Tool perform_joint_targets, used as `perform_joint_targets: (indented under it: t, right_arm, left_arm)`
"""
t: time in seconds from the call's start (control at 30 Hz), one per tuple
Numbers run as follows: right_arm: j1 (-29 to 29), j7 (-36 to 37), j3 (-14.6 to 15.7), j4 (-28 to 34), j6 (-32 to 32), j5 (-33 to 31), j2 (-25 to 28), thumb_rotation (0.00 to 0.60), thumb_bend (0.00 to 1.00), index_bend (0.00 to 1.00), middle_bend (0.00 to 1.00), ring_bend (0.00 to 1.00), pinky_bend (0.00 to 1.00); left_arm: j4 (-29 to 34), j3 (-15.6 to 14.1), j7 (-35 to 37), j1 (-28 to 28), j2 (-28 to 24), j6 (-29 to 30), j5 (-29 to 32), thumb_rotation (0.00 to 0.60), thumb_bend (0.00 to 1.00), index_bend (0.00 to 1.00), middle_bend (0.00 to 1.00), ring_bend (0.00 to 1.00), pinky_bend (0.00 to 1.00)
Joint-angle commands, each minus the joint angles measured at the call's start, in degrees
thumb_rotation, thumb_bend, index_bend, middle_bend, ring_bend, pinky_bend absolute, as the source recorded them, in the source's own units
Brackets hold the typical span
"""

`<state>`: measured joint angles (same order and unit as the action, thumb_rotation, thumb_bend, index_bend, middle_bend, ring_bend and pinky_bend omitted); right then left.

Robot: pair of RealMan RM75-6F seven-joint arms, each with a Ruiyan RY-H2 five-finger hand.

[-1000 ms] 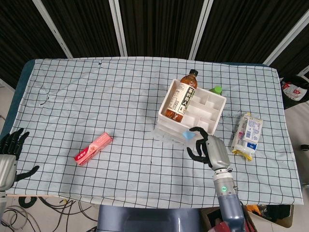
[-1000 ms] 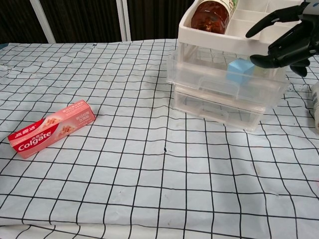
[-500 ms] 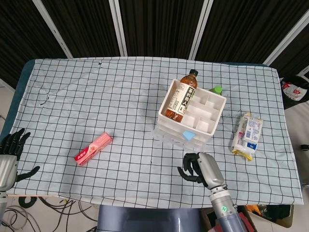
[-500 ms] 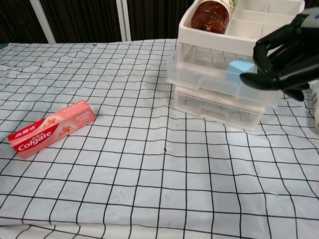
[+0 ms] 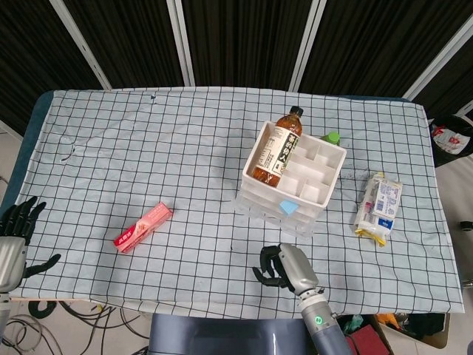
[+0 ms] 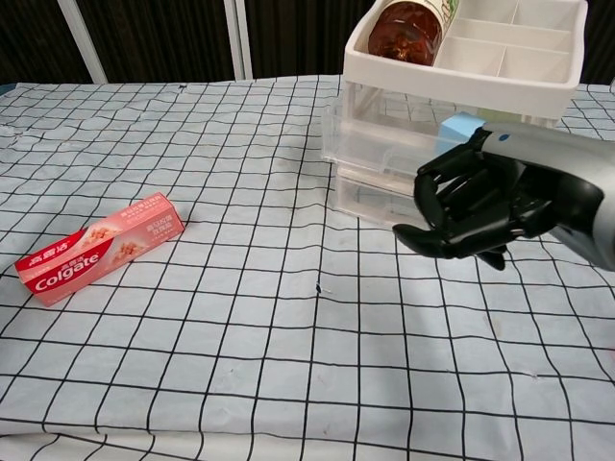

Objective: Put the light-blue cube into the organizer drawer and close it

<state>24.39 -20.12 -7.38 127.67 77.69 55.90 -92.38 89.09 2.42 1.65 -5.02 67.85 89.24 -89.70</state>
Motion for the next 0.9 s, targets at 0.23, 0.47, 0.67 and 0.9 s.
perform_joint_targets:
  t: [0.23,0.47,0.67,0.9]
  right_arm:
    - [3.07,-1.91,-5.08,-4.14,-0.67,-7.71,-6.02,0.600,0.31,0.75,0.80,0.85,0.78]
    - [5.56,-2.74,-9.27,-6.91,-0.69,-11.84,-9.71,0.600,0.32,0.75,0.80,0.85,0.78]
    - [6.69,-3.06,-10.30,-8.66,-0.94,-14.06,-11.33,0.600,0.32,0.75,0.80,0.84,0.78]
    - [8.39,-2.87,-12.48,-12.52,-1.72,-15.98,-13.34,0.600,0.32,0.75,0.79,0.84,0.77]
  left_arm:
    - [-0.03,0.14,0.19,-0.07,-0.01,-0.15,0.28,0.600,0.01,0.00,0.00,0.00,0.00]
    - [0.00,0.29,0.33,-0.18,-0.03,-0.49,0.71,0.600,0.01,0.00,0.00,0.00,0.00]
    - [0.09,0.41,0.42,-0.27,-0.03,-0.83,1.12,0.600,0.01,0.00,0.00,0.00,0.00]
    - [0.25,0.61,0.51,-0.33,-0.05,-1.16,1.73,0.600,0.01,0.00,0.00,0.00,0.00]
